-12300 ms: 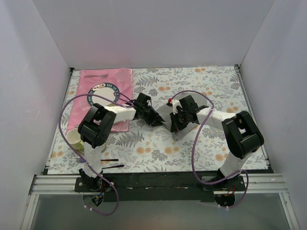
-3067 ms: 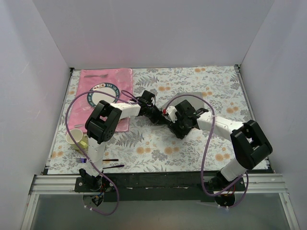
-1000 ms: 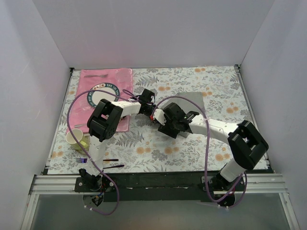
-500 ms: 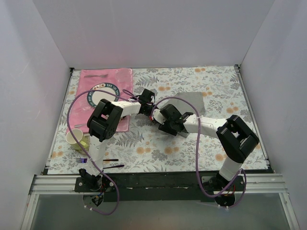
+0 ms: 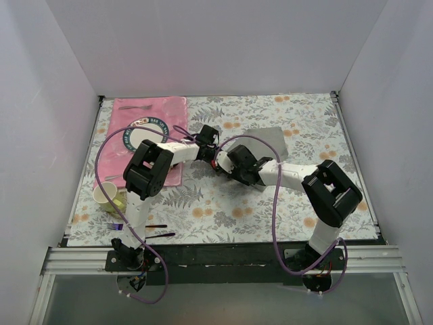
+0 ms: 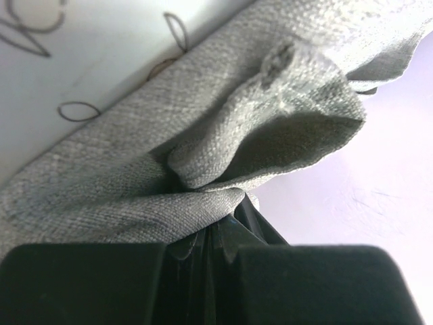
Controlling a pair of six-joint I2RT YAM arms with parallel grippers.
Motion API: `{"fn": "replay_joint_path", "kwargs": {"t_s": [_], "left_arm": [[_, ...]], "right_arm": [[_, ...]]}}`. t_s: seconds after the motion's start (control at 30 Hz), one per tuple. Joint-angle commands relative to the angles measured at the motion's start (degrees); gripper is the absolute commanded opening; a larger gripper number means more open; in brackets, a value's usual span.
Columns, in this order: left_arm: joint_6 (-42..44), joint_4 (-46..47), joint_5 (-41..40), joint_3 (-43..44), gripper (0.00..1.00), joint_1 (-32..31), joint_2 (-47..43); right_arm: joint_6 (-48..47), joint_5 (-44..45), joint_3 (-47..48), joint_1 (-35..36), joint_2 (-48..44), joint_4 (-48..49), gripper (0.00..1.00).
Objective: Fold the napkin, place the utensils inside, and roll it up
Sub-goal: Roll the napkin with the utensil
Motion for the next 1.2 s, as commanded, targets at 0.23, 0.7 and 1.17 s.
{"fn": "replay_joint_path", "kwargs": {"t_s": [0.23,0.7,1.17], "left_arm": [[10.3,-11.1,-9.5,7.7,0.15,1.5,0.5],[14.7,-15.6,-14.4,4.9,0.44,6.5,-15.8],[3.1,-14.5,-15.7,-7.5,0.71,0.5,-19.9]], "right_arm": [[4.4,-20.2,-0.7,-4.7,5.9,-6.4,0.18],[14.8,-44.3,0.9,-12.3,8.0,-7.0,0.1],[29.0,-60.4,-8.6,-18.3,8.2,8.4,0.08]]}}
